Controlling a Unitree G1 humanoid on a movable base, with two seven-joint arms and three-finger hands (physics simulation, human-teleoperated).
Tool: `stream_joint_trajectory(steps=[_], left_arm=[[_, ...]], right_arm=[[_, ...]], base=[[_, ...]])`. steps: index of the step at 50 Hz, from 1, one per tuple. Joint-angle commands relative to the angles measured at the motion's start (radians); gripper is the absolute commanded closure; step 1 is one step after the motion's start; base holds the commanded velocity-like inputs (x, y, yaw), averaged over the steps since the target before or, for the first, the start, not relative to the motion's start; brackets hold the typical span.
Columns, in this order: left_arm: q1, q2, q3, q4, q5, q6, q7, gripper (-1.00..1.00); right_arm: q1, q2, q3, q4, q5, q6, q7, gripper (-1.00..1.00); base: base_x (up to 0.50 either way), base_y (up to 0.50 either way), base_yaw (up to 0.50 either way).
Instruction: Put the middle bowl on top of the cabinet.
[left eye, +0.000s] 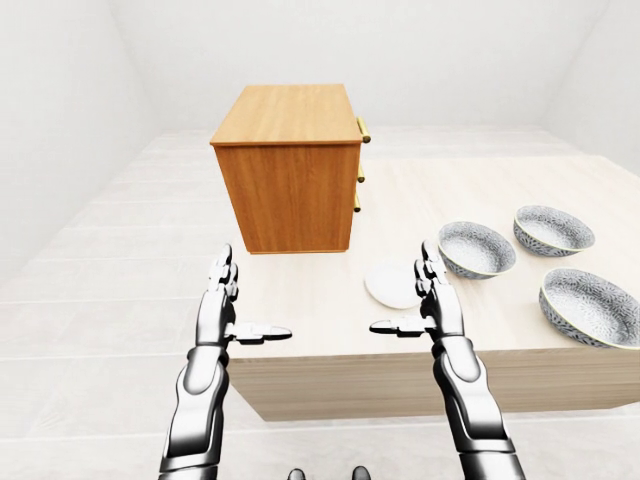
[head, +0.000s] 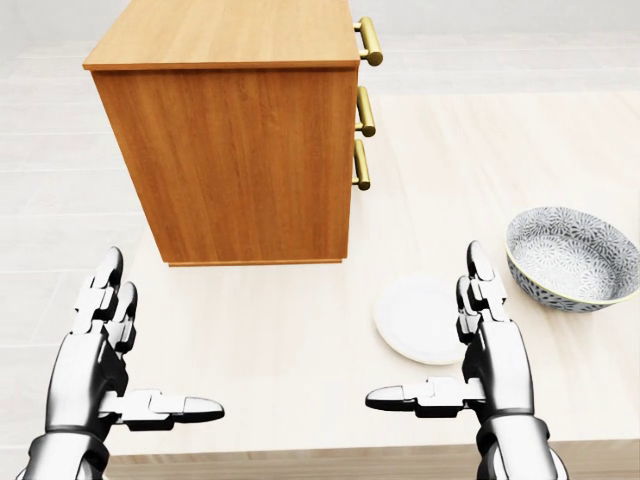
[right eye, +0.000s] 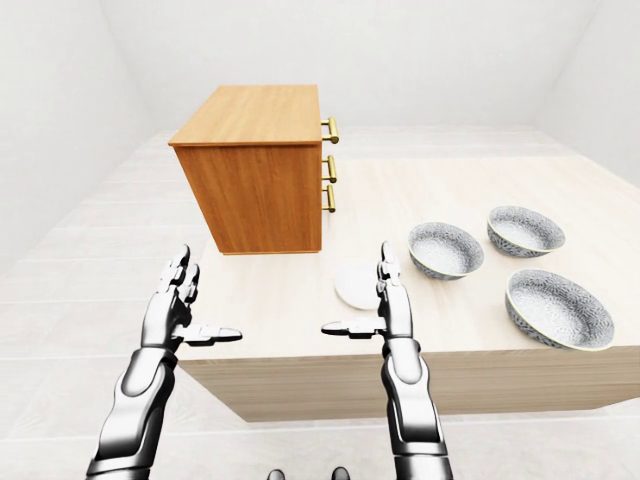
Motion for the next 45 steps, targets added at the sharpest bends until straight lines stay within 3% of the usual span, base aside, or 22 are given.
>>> stream_joint_trajectory(steps=[1,2,4,5,15,21,32,45], left_arm=[[-0.007,-0.003,0.003,-0.053,-0.003,0.066,0.007,-1.00],[-0.010,-0.002,0.004,-0.050,-0.005,0.066,0.006,-1.00],[-0.008,-0.005,0.006,0.009,-0.004,0.004,0.003,-1.00],[-0.008,-0.005,0.006,0.023,-0.005,-0.010,0.001,-1.00],[0.012,-0.004,0.006,-0.021,-0.013,-0.001,-0.008,-1.00],[0.020,-0.005,0.007,-0.022,-0.014,-0.009,-0.012,-1.00],[0.035,-0.008,0.003,-0.052,-0.014,0.001,-0.019,-1.00],[0.044,-0.011,0.007,-0.078,-0.018,0.010,-0.024,-1.00]], right_arm=[[-0.008,-0.007,-0.004,0.033,0.004,-0.011,-0.003,-1.00],[-0.007,-0.008,-0.004,0.032,0.007,-0.011,0.002,-1.00],[-0.006,-0.009,-0.004,0.034,0.008,-0.017,0.004,-1.00],[-0.002,-0.011,0.000,0.032,0.006,-0.026,0.010,-1.00],[0.001,-0.009,0.002,0.025,-0.003,-0.037,0.012,-1.00],[-0.005,-0.008,-0.001,0.032,-0.006,-0.030,0.002,-1.00],[0.001,-0.012,-0.002,0.001,-0.008,-0.011,0.004,-1.00],[0.019,-0.010,0.003,-0.022,-0.021,-0.019,0.013,-1.00]], base=[[0.00,0.00,0.00],[0.00,0.00,0.00],[0.00,0.00,0.00],[0.21,0.00,0.00],[0.40,0.00,0.00],[0.36,0.00,0.00],[0.01,0.00,0.00],[0.14,0.00,0.00]])
